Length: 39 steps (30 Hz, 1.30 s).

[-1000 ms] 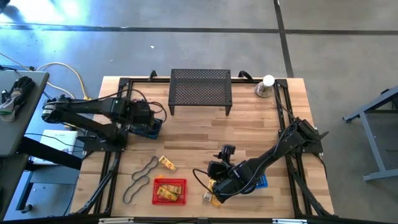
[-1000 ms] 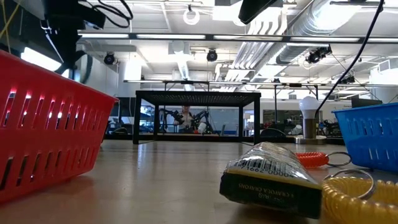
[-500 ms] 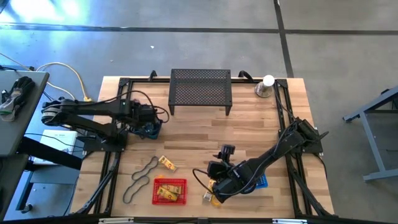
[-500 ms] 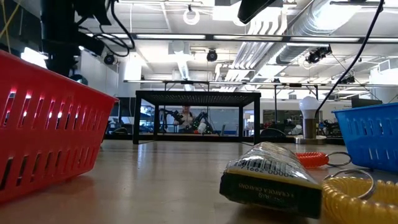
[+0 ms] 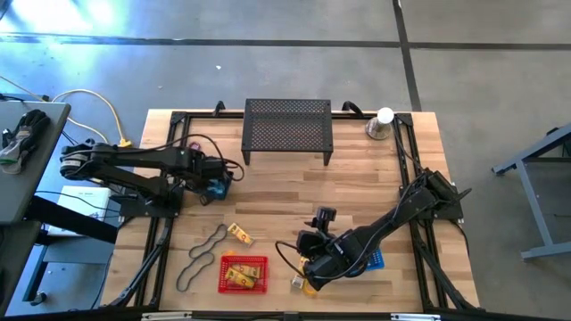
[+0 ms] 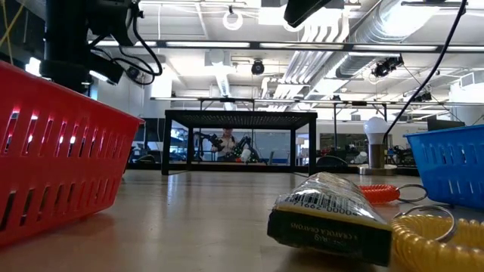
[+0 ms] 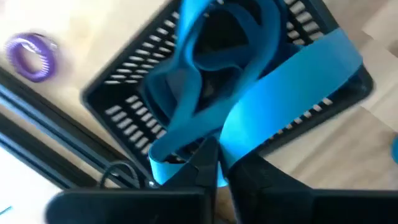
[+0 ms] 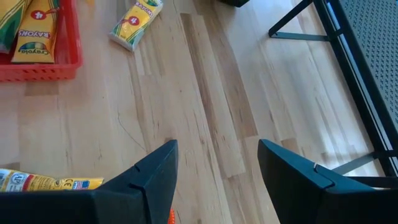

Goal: Pick & Place Office Desk Supplies
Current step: Put the blue rubber band into the black bin, then put the yellow crayon box into the red bin

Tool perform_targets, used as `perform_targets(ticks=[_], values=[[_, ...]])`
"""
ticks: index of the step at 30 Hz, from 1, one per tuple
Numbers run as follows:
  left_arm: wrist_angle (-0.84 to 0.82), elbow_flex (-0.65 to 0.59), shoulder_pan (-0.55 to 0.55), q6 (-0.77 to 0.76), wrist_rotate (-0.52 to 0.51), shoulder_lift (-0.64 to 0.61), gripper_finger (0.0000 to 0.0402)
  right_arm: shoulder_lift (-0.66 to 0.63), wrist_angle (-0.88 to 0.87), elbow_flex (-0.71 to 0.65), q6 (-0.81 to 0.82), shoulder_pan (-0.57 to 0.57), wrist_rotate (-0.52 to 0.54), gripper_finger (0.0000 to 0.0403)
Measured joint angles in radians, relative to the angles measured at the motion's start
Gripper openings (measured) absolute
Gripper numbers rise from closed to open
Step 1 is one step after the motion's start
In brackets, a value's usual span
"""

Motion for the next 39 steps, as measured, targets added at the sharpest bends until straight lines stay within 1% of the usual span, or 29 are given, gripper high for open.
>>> perform_targets(ticks=[2,6,7,9,11,13,15,18,21,24,28,32,34,36,39], values=[[0.002,0.0,0.0,-0.009,0.014,0.009,0.0045,0.0,0.003,0.0,0.0,0.0,0.0,0.021],[0.006,0.0,0.0,-0.027,-0.012,0.01,0.0086,0.0,0.005,0.0,0.0,0.0,-0.001,0.021],[0.009,0.0,0.0,-0.029,-0.024,0.01,0.0095,0.0,0.005,0.0,0.0,0.0,-0.002,0.021],[0.003,0.0,0.0,-0.029,-0.085,0.01,0.011,0.0,0.005,0.0,0.0,0.0,-0.004,0.021],[0.004,0.0,0.001,-0.046,-0.163,0.01,0.0119,0.0,0.005,0.0,0.0,0.0,-0.004,0.021],[0.003,0.0,0.001,-0.074,-0.21,0.01,0.0123,0.0,0.005,0.0,0.003,0.0,-0.004,0.021],[0.003,0.0,0.009,-0.077,-0.224,0.01,0.0124,0.0,0.005,0.0,0.004,0.0,-0.005,0.021],[0.001,0.0,0.038,-0.078,-0.218,0.01,0.0124,0.0,0.005,0.0,0.005,0.0,-0.005,0.021],[-0.012,0.0,0.064,-0.08,-0.173,0.01,0.0124,0.0,0.005,0.0,0.004,0.0,-0.005,0.021],[-0.03,0.009,0.08,-0.044,-0.088,0.01,0.0124,0.0,0.005,0.0,0.003,0.0,-0.005,0.021],[-0.125,0.056,0.086,-0.017,0.021,0.009,0.0124,0.0,0.005,0.0,0.001,0.0,-0.004,0.021],[-0.202,0.115,0.085,-0.017,0.078,0.009,0.0124,0.0,0.005,0.0,-0.001,-0.002,-0.004,0.021],[-0.19,0.13,0.077,-0.015,0.123,0.004,0.0124,0.0,0.005,0.0,-0.001,-0.002,-0.004,0.021],[-0.141,0.131,0.055,0.01,0.177,-0.002,0.0124,0.0,0.005,0.0,0.0,-0.002,-0.004,0.021],[0.007,0.127,-0.012,0.08,0.227,-0.004,0.0124,0.0,0.005,0.0,0.0,-0.002,-0.004,0.021]])
